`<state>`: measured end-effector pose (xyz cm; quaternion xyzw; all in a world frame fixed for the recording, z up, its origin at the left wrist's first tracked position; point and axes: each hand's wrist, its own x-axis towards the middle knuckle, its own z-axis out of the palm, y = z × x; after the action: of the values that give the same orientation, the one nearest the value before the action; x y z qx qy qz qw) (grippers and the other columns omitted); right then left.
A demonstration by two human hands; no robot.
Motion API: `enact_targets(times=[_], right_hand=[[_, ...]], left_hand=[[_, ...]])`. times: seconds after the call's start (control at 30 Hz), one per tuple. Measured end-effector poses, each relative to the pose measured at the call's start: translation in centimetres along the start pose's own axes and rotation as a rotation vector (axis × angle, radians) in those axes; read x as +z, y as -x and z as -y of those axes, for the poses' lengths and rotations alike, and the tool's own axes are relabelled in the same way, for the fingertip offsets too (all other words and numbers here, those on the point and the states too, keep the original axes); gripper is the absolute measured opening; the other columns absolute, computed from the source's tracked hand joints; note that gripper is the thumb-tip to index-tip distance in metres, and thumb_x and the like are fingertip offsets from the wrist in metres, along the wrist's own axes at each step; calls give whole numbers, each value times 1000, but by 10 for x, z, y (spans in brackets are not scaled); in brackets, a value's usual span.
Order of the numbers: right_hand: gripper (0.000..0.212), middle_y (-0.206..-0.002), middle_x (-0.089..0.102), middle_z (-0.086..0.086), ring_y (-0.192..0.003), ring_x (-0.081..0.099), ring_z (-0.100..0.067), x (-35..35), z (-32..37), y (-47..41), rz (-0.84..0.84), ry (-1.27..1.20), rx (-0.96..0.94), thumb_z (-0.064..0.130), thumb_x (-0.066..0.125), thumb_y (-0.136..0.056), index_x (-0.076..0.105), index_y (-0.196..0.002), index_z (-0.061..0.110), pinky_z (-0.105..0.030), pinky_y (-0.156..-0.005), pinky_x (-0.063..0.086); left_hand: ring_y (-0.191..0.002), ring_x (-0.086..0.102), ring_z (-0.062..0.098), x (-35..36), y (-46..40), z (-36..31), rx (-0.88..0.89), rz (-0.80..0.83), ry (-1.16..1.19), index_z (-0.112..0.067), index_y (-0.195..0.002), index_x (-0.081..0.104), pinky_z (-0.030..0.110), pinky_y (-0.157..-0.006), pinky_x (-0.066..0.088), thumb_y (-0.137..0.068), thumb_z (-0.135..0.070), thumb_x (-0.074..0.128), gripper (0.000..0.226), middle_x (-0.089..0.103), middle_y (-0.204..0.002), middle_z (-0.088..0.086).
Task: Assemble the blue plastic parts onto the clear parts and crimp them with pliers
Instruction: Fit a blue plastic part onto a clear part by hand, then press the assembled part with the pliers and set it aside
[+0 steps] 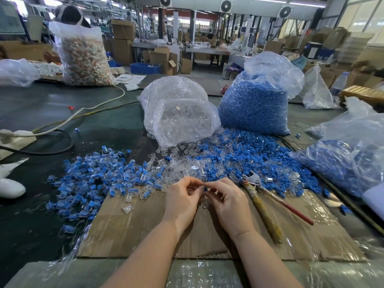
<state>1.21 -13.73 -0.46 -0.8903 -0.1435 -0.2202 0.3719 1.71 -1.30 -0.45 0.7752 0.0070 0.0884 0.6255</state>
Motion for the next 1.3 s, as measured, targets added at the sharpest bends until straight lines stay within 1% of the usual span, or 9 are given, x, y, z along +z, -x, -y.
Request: enact_targets(times=[0.53,0.7,0.77,0.87,0.97,1.03,1.1,1.17,1.3], right_hand=[[20,-89,62,8,-84,57,-10,-1,1,1,8,30,23,17,70,-82,70,-102,19,-32,-79,50],[36,-108,60,3,-106,52,-15,-7,2,1,-9,151,100,24,69,-83,61,-118,18,-33,-97,40],[44,-124,53,2,-118,45,-15,-14,-1,4,-12,350,196,33,61,-88,51,-129,21,-34,-105,32],[60,-143,36,-6,-132,32,-25,-32,-12,8,54,687,499,52,43,-91,28,-142,24,-45,-110,23],[80,-156,11,-13,-143,8,-33,-50,-24,12,246,752,781,67,25,-88,1,-149,20,-61,-110,10],[81,-157,8,-11,-143,6,-32,-57,-27,14,308,743,850,69,20,-88,-1,-149,21,-63,-109,7],[75,-155,16,-8,-141,14,-31,-59,-26,16,309,768,818,64,20,-90,3,-149,20,-61,-109,11],[69,-148,30,-11,-133,29,-32,-59,-22,18,293,884,703,58,22,-94,11,-148,16,-54,-106,23],[51,-125,47,-10,-113,47,-27,-62,-11,16,275,962,551,48,25,-98,33,-132,12,-40,-89,43]], left_hand=[[-78,67,19,0,-1,-2,-30,20,9,-18,-85,66,32,-75,57,-84,-6,65,12,69,-82,6],[-72,66,14,-1,0,-3,-58,13,40,-15,-86,65,20,-66,55,-85,-2,63,12,68,-82,8],[-67,66,9,-2,1,-5,-69,8,56,-16,-84,64,17,-64,53,-85,0,62,15,68,-80,8],[-71,67,17,-2,1,-7,-86,7,77,-15,-86,64,25,-68,56,-85,1,61,16,68,-80,9],[-74,65,23,-2,2,-9,-106,3,122,-10,-89,64,33,-74,57,-86,3,59,14,68,-83,13],[-72,64,22,-2,1,-10,-123,-2,160,-9,-88,63,34,-74,56,-86,4,59,14,67,-82,14],[-70,63,18,-2,1,-11,-142,-5,184,-10,-86,63,29,-70,55,-86,4,58,15,67,-80,12],[-70,62,17,-3,1,-11,-168,-3,211,-11,-86,63,26,-67,55,-87,3,58,15,66,-80,11],[-66,61,13,-4,-1,-13,-215,-7,255,-10,-87,63,20,-60,54,-87,3,57,14,65,-79,9]])
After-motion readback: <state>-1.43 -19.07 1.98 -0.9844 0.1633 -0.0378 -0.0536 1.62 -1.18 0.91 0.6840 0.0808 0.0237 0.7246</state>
